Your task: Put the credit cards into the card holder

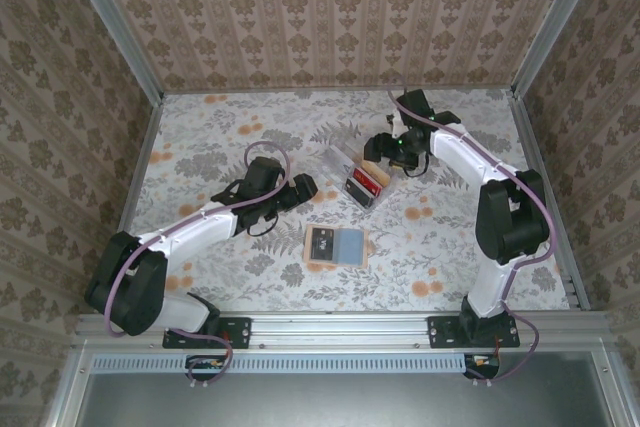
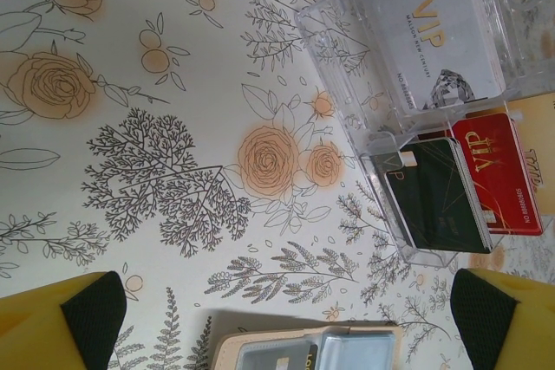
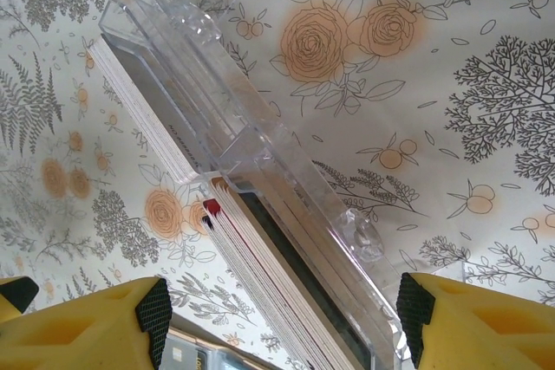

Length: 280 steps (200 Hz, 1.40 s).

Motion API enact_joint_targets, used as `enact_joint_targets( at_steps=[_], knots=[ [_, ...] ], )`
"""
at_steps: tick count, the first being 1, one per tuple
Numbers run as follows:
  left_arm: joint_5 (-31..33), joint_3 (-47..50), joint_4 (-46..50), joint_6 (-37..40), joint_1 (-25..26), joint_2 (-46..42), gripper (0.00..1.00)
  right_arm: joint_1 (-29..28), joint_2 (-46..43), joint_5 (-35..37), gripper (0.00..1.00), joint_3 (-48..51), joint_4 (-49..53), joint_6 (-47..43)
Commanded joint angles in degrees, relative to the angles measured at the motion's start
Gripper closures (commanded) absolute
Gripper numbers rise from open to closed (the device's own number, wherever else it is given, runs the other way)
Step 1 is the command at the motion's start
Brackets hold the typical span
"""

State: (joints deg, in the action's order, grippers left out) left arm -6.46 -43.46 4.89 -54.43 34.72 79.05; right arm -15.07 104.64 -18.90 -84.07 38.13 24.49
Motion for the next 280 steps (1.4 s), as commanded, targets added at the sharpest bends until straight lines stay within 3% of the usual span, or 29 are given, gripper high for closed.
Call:
enact_joint_targets(
  at_steps=[1, 105, 119, 137, 162, 220, 257, 280],
  knots=[
    [-0.77, -0.23, 1.09, -0.32, -0.53, 0.58, 0.00, -0.29, 0.66, -4.75, 0.28, 1.79, -0.03, 1.36],
    [-0.91, 0.06, 1.09, -0.41, -0.53, -0.31, 0.00, -3.01, -3.79, -8.33, 0.30, 5.73, -2.17, 2.86],
    [-0.88, 0.04, 1.27, -0.24, -0.53, -0.43, 0.00, -3.29, -4.35, -3.25, 0.30, 4.47, 0.71, 2.10],
    [-0.77, 0.06, 1.35, -0.21, -0.62, -0.60, 0.00, -4.20, -5.08, 9.29, 0.30, 1.38, 6.55, 0.20],
    [-0.49, 0.32, 1.55, -0.28, -0.62, -0.89, 0.00, -8.86, -5.47, 22.40, 0.33, -2.84, 11.31, -4.76],
    [2.81, 2.78, 3.28, -1.64, -0.92, -3.99, 0.00, -23.14, 2.34, 37.84, 0.50, -10.23, 16.48, -9.46],
    [3.70, 4.66, 5.03, -1.79, -1.93, -6.67, 0.00, -27.15, 7.94, 45.77, 0.57, -13.79, 18.67, -9.25],
    [4.15, 6.05, 5.12, -2.39, -2.59, -8.26, 0.00, -27.77, 10.28, 47.04, 0.60, -14.48, 18.96, -9.41]
  ],
)
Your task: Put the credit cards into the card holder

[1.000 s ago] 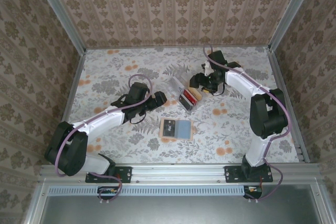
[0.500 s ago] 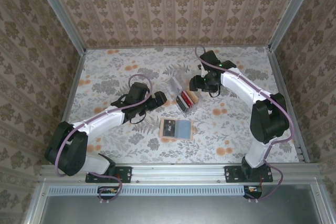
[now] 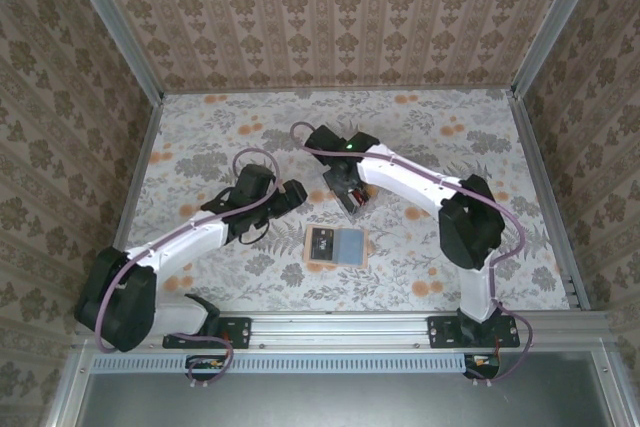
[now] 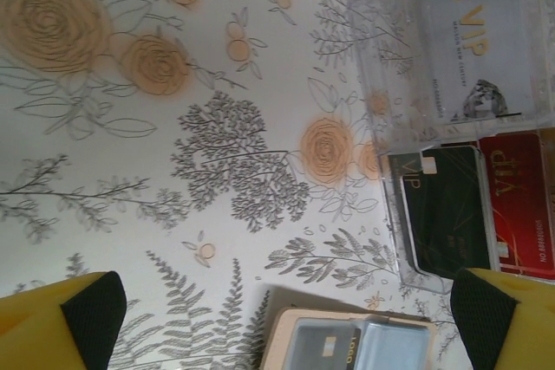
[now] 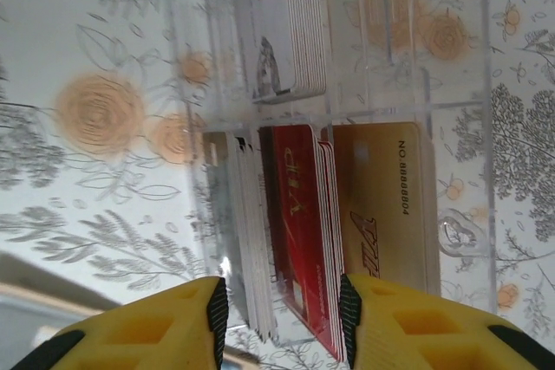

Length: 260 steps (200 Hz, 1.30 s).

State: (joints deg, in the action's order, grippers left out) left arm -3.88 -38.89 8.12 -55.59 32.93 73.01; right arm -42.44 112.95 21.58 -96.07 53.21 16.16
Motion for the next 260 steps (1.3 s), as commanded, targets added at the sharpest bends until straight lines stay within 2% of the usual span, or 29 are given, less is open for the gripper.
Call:
enact_joint_targets(
  at_steps=[1, 43, 123, 180, 204, 260],
  knots=[
    [1.54, 1.51, 1.89, -1.25, -0.82, -2.24, 0.00, -0.43, 2.04, 6.59, 0.60, -2.56, 3.90, -1.11],
    [1.52, 2.50, 2.38, -1.40, -1.72, -3.40, 0.00, -1.80, 5.13, 10.57, 0.64, -3.42, 4.36, -1.60],
    [0.99, 3.04, 1.64, -1.78, -2.07, -3.14, 0.00, -3.68, 8.97, 18.23, 0.63, -3.16, 4.36, -1.71],
    [0.71, 3.12, 1.42, -1.76, -2.34, -2.79, 0.00, -4.61, 9.53, 26.66, 0.63, -2.87, 4.85, -1.22],
    [0.33, 3.22, 0.98, -1.96, -2.34, -2.53, 0.00, -4.64, 9.02, 27.30, 0.64, -2.38, 4.47, -1.70],
    [-0.19, 2.86, 0.73, -1.89, -2.43, -1.74, 0.00, -4.58, 7.65, 25.87, 0.75, -1.77, 4.10, -1.45]
  ],
)
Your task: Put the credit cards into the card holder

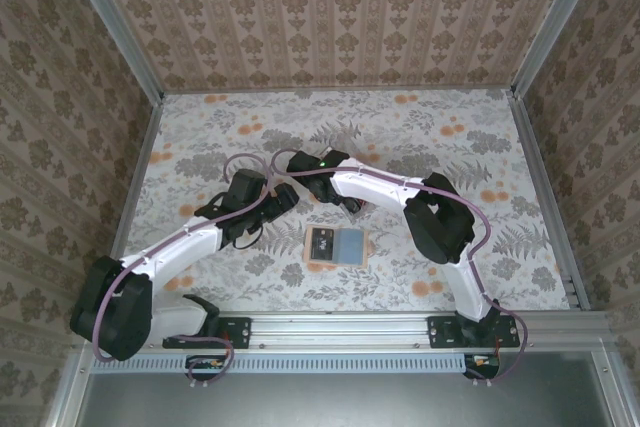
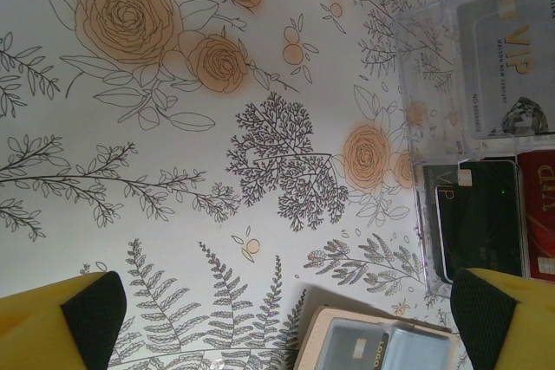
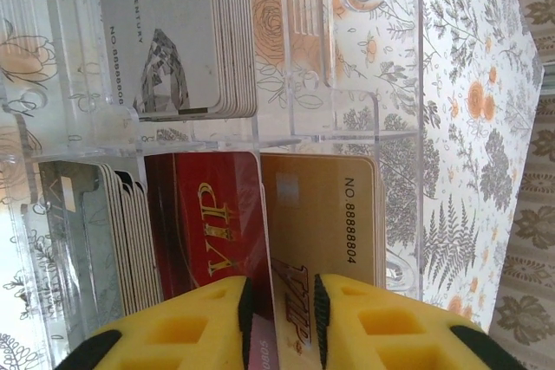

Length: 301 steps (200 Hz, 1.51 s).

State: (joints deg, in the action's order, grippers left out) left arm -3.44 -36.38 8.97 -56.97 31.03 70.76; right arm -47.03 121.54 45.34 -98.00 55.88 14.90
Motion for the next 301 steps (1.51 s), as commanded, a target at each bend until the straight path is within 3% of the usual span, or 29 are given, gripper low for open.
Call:
enact_joint_targets(
  at_steps=[1, 96, 154, 245, 301],
  knots=[
    [-0.61, 0.35, -0.15, -0.51, -0.53, 0.52, 0.00, 0.01, -0.99, 2.07, 0.75, 0.16, 1.43, -0.16],
    [-1.10, 0.35, -0.15, -0.51, -0.53, 0.95, 0.00, 0.36, -4.44, -3.43, 0.94, 0.09, 2.04, 1.23],
    [-1.31, 0.17, -0.09, -0.55, -0.53, 1.13, 0.00, 0.94, -6.79, -9.29, 0.95, -0.28, 2.56, 2.53],
    [-5.50, -0.57, -3.32, 0.77, -0.53, 1.57, 0.00, 5.74, -15.86, -27.06, 1.00, 3.77, -1.12, 7.76],
    [-12.91, -2.63, -9.91, 1.18, -0.40, 3.81, 0.07, 10.55, -25.02, -41.73, 1.00, 10.97, -8.02, 12.96]
  ],
)
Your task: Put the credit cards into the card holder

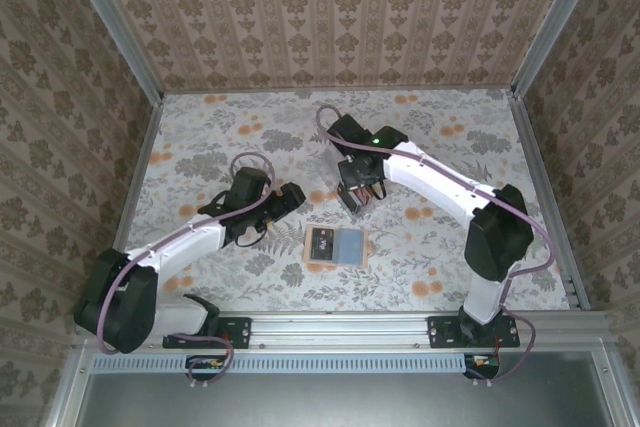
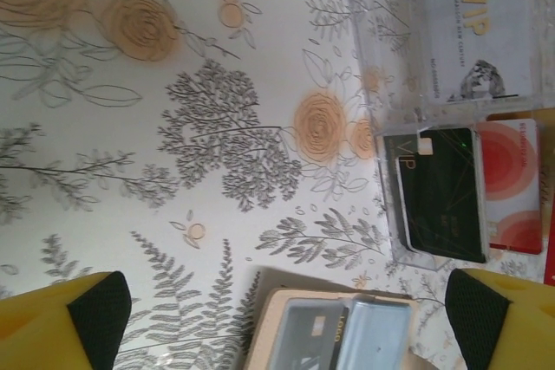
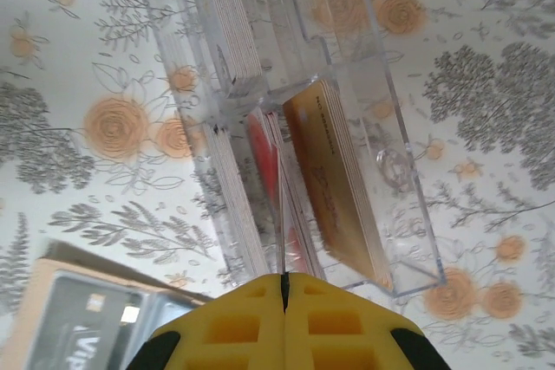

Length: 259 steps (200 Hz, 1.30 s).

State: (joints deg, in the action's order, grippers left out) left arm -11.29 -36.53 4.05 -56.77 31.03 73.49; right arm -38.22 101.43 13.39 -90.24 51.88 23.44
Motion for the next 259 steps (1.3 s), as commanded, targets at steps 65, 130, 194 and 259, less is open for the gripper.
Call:
enact_joint_targets(
  at_steps=[65, 130, 194, 259],
  knots=[
    [-16.24, -3.93, -21.20, -3.90, -0.44, 4.20, 0.22, 8.74, -17.40, -32.21, 1.00, 18.41, -26.44, 19.11],
    [-24.30, -6.37, -33.23, -9.65, -0.61, 7.96, 0.32, 9.85, -20.22, -41.40, 1.00, 24.13, -38.49, 26.47],
    [-28.43, -5.69, -39.00, -11.86, -1.32, 9.77, 0.60, 10.36, -19.79, -42.54, 1.00, 25.36, -40.97, 27.34],
    [-30.10, -5.13, -40.09, -12.14, -1.49, 9.47, 0.64, 10.75, -18.51, -41.92, 1.00, 26.55, -43.79, 28.94]
  ],
)
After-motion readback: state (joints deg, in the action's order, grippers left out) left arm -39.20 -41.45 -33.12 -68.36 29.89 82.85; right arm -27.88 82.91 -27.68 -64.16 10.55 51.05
